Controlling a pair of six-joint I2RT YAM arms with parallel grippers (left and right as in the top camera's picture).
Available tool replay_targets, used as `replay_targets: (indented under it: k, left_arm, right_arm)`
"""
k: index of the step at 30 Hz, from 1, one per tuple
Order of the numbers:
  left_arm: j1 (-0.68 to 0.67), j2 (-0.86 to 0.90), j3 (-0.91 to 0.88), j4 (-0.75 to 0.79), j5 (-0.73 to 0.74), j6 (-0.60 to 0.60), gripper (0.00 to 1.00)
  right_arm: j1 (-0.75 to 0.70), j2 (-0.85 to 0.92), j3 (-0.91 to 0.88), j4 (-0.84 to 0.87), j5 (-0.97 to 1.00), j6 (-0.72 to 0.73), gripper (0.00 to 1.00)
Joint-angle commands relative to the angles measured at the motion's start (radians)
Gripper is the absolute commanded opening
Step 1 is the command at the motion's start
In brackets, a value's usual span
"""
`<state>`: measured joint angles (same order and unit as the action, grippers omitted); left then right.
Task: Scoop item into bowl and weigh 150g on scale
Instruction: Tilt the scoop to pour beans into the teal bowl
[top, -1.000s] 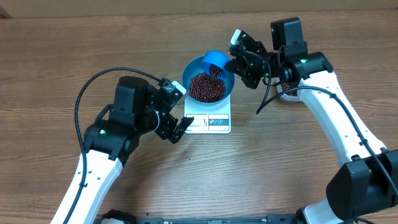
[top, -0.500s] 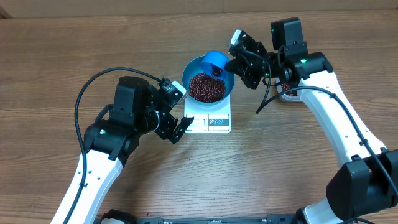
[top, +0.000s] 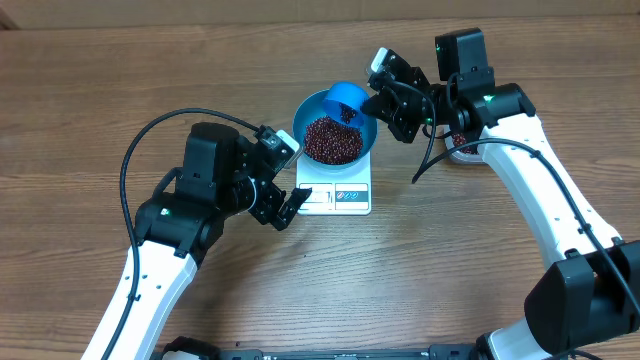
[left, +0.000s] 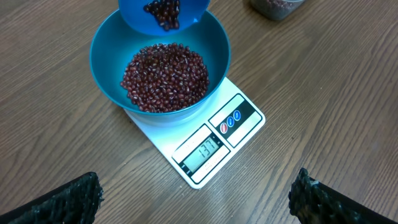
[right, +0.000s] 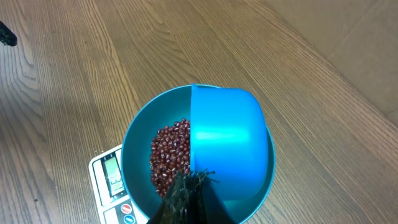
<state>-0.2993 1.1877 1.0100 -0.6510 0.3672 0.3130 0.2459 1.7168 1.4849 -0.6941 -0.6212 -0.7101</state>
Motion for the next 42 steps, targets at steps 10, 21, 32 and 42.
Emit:
replay_targets:
  k: [10,21,32,42]
  left_arm:
    - [0.005,0.002,0.026,0.0,0.015,-0.014,0.99]
    - [0.005,0.002,0.026,0.0,0.015,-0.014,1.0]
    - [0.005,0.002,0.026,0.0,0.015,-0.014,0.99]
    - [0.005,0.002,0.026,0.0,0.015,-0.014,1.0]
  right_arm:
    - [0.004,-0.028,0.027,0.005,-0.008,0.002,0.04]
    - [0.004,-0.028,0.027,0.008,-0.008,-0.085,0.04]
    - [0.003,-0.028,0.027,0.016,-0.008,-0.159,0.04]
    - [0.003,-0.028,0.027,0.006,-0.008,-0.154,0.04]
